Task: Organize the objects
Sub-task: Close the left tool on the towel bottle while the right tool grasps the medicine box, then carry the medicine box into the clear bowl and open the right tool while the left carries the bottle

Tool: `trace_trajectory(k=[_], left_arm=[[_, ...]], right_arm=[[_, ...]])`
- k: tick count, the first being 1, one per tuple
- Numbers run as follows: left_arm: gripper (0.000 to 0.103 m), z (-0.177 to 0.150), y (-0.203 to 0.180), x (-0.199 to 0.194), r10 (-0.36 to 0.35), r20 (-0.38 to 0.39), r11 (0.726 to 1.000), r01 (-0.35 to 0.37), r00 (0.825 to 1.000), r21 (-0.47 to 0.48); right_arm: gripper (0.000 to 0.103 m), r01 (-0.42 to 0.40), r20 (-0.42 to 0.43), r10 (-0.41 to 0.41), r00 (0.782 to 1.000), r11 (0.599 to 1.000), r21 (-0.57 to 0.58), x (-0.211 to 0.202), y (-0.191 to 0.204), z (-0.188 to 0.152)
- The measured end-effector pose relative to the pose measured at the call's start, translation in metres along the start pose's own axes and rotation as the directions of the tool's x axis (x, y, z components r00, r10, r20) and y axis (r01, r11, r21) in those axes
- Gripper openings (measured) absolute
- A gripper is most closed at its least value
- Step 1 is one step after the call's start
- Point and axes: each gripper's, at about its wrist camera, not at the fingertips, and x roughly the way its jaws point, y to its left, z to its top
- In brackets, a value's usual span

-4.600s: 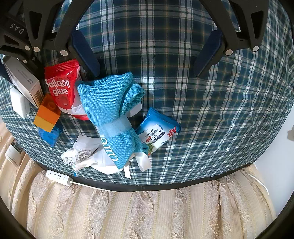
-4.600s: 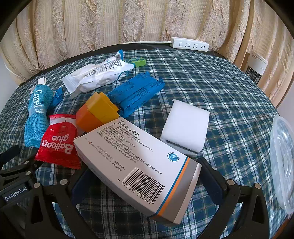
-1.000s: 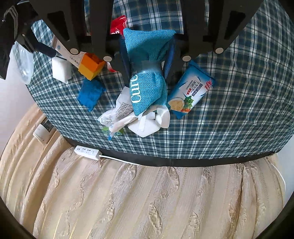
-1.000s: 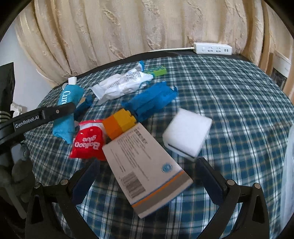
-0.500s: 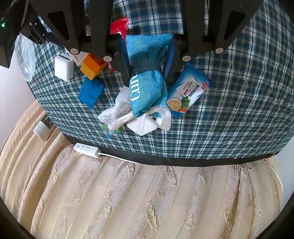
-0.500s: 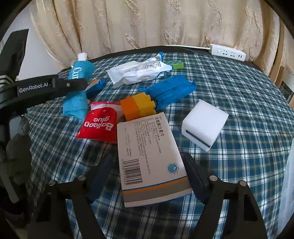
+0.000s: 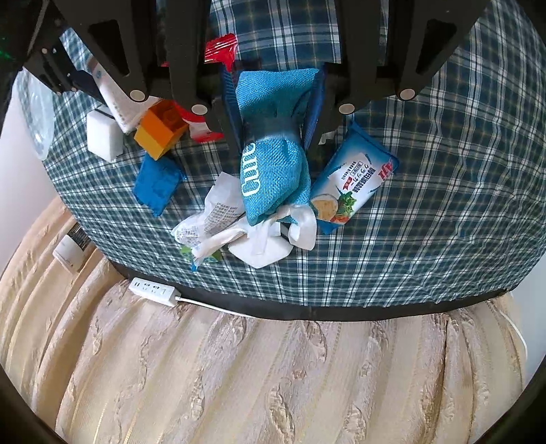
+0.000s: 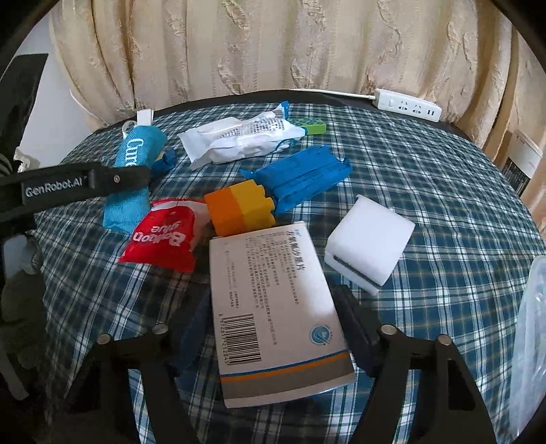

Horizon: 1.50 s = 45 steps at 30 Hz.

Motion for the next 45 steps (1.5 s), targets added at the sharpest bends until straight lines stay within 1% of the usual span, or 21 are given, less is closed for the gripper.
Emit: trace_trajectory(k=[2, 8, 11, 16, 23, 31, 37, 45], left_arm=[[0.039, 0.0, 0.001, 0.001, 0.002, 0.001, 1.0, -0.002, 1.0, -0.003], [0.04, 0.0, 0.002, 0.003, 0.005, 0.0, 1.0, -0.005, 1.0, 0.001], [0.037, 0.0, 0.001, -0.002, -0.013, 0.014, 1.0, 0.013, 1.0, 0.007], [0.037, 0.002, 0.0, -0.015, -0.049, 0.052, 0.999, 0.049, 0.997, 0.006], [0.036, 0.004, 0.0, -0.026, -0.078, 0.086, 0.997, 0.077, 0.993, 0.008], [0.036, 0.003, -0.005, -0.031, -0.094, 0.113, 0.995, 0.092, 0.989, 0.026], [0.036, 0.003, -0.007, -0.033, -0.091, 0.129, 0.996, 0.087, 0.987, 0.036], [0.036, 0.003, -0.018, -0.047, -0.085, 0.147, 0.996, 0.078, 0.985, 0.053]], right_arm=[[0.066, 0.003, 0.005, -0.003, 1.0, 1.0, 0.001, -0.001, 0.0, -0.001], [0.065, -0.006, 0.009, 0.006, 1.0, 1.0, 0.015, -0.004, -0.002, -0.003], [0.065, -0.011, 0.015, 0.01, 1.0, 1.0, 0.029, -0.008, -0.004, -0.005], [0.065, -0.021, 0.043, 0.019, 0.999, 0.998, 0.061, -0.023, -0.009, -0.006], [0.065, -0.007, 0.078, -0.001, 0.997, 0.994, 0.11, -0.043, -0.02, -0.01], [0.065, 0.016, 0.125, -0.042, 0.991, 0.979, 0.203, -0.072, -0.048, -0.02], [0.065, 0.044, 0.152, -0.087, 0.985, 0.963, 0.265, -0.096, -0.075, -0.031], [0.065, 0.072, 0.197, -0.151, 0.969, 0.93, 0.36, -0.125, -0.116, -0.043]])
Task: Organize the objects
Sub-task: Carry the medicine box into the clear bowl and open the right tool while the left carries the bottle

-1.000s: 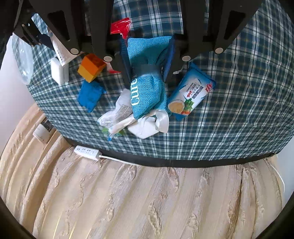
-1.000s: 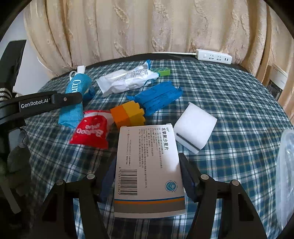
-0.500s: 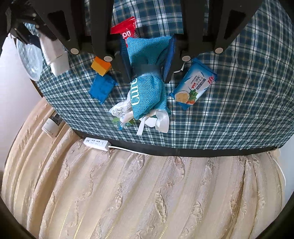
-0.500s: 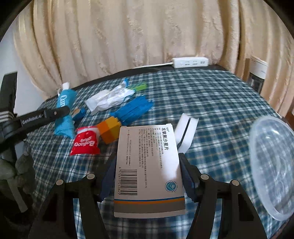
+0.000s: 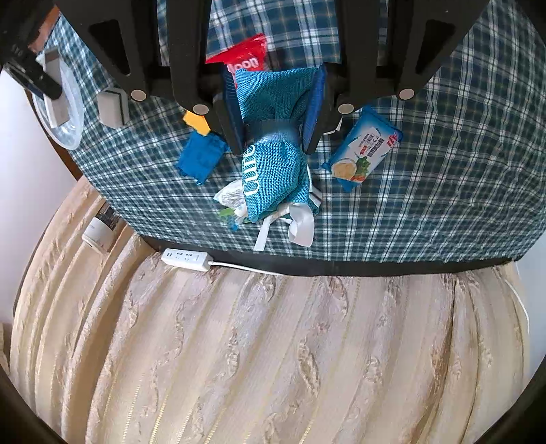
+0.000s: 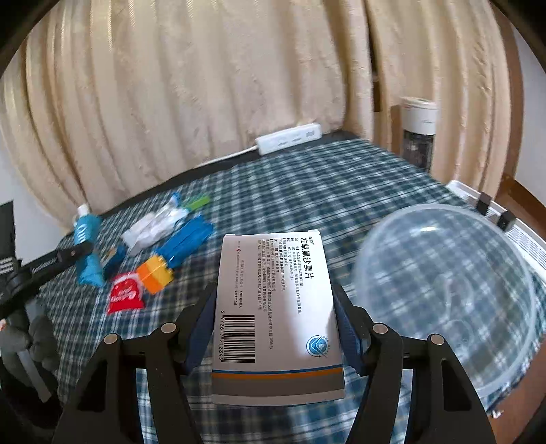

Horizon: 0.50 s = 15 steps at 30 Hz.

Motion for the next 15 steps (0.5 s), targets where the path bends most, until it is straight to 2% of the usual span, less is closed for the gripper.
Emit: trace_trajectory(k=[8, 15], left_arm=[[0.036, 0.0, -0.033, -0.01, -0.034, 0.005, 0.998, 0.033, 0.999, 0.052], [0.037, -0.001, -0.068, -0.01, -0.069, -0.016, 0.993, 0.07, 0.998, 0.097]], right_arm=[[0.065, 0.082, 0.055, -0.089, 0.995, 0.991, 0.108, -0.021, -0.057, 0.005], [0.065, 0.175, 0.068, -0.192, 0.979, 0.964, 0.199, -0.034, -0.113, 0.001]])
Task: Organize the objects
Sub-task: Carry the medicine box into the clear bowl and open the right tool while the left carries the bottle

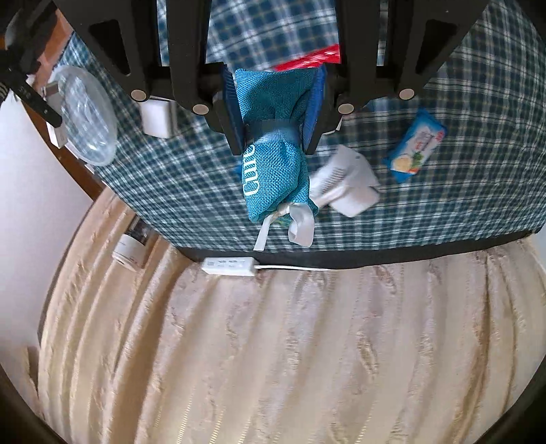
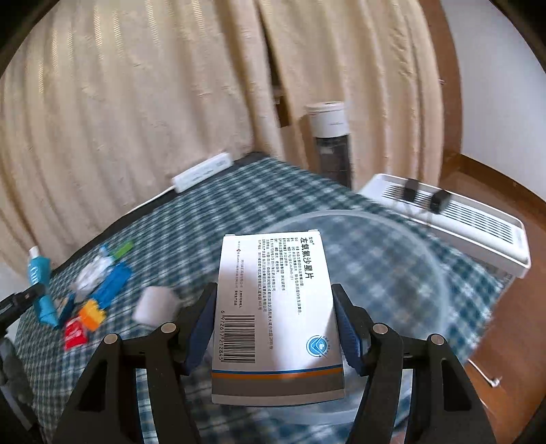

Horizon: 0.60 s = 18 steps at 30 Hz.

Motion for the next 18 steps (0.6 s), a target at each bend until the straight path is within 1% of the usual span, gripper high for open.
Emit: trace_trajectory(k=[5, 9, 15, 18], left_arm=[[0.037, -0.002, -0.029, 0.006, -0.026, -0.02, 0.999, 0.026, 0.999, 0.043], [0.037, -0.004, -0.051, 0.012, -0.052, -0.045, 0.996, 0.055, 0.998, 0.071], [0.037, -0.006, -0.082, 0.025, -0.073, -0.08, 0.99, 0.082, 0.994, 0.113], [0.037, -0.007, -0.094, 0.03, -0.087, -0.098, 0.988, 0.099, 0.991, 0.12]], right_arm=[[0.065, 0.068, 0.013, -0.069, 0.998, 0.996, 0.049, 0.002, -0.037, 0.004], [0.065, 0.121, 0.016, -0.122, 0.992, 0.991, 0.062, 0.009, -0.058, 0.007], [0.065, 0.174, 0.024, -0.175, 0.984, 0.984, 0.02, 0.021, -0.07, 0.009], [0.065, 0.185, 0.03, -0.185, 0.982, 0.983, -0.012, 0.026, -0.07, 0.01]])
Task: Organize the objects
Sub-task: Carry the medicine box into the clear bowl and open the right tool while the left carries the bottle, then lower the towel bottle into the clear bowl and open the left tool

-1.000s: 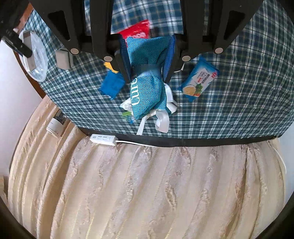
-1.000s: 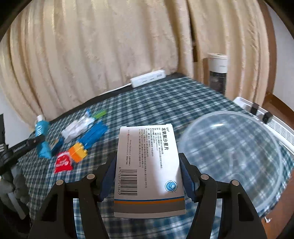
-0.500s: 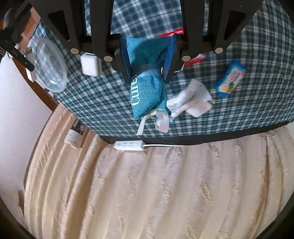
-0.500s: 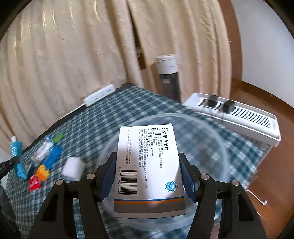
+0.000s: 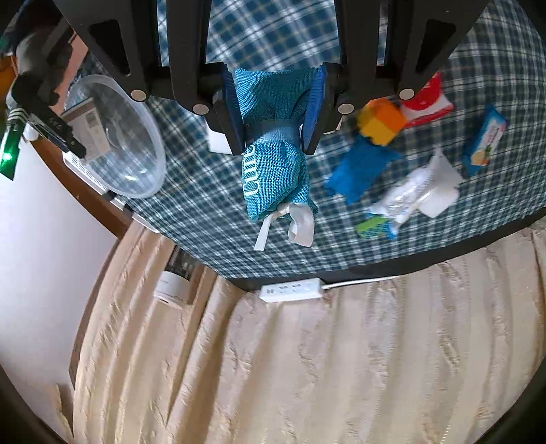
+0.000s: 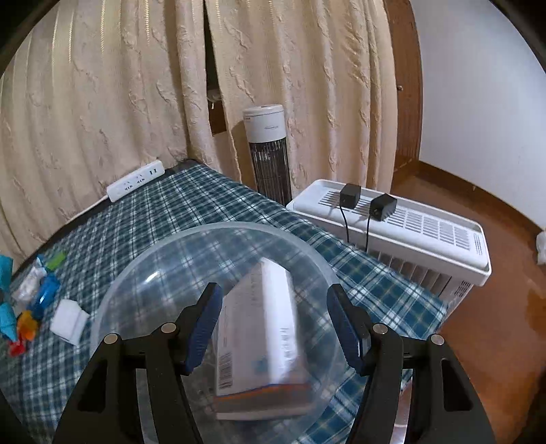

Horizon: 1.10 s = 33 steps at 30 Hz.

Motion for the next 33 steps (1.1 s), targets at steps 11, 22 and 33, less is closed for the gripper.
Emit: trace_trajectory(k=[11, 22, 33], left_arm=[[0.037, 0.008, -0.047, 0.028, -0.058, -0.059, 0.996, 0.062, 0.997, 0.068], [0.037, 0.014, -0.112, 0.052, -0.147, -0.113, 0.97, 0.166, 0.983, 0.177], [0.037, 0.013, -0.147, 0.074, -0.186, -0.172, 0.949, 0.222, 0.967, 0.223]], right_arm=[[0.065, -0.025, 0.005, 0.025, 1.0, 1.0, -0.006, 0.005, -0.008, -0.004], [0.065, -0.131, -0.015, 0.132, 0.991, 0.988, 0.078, 0.001, -0.021, -0.008], [0.065, -0.157, -0.019, 0.16, 0.987, 0.984, 0.086, -0.001, -0.021, -0.01]])
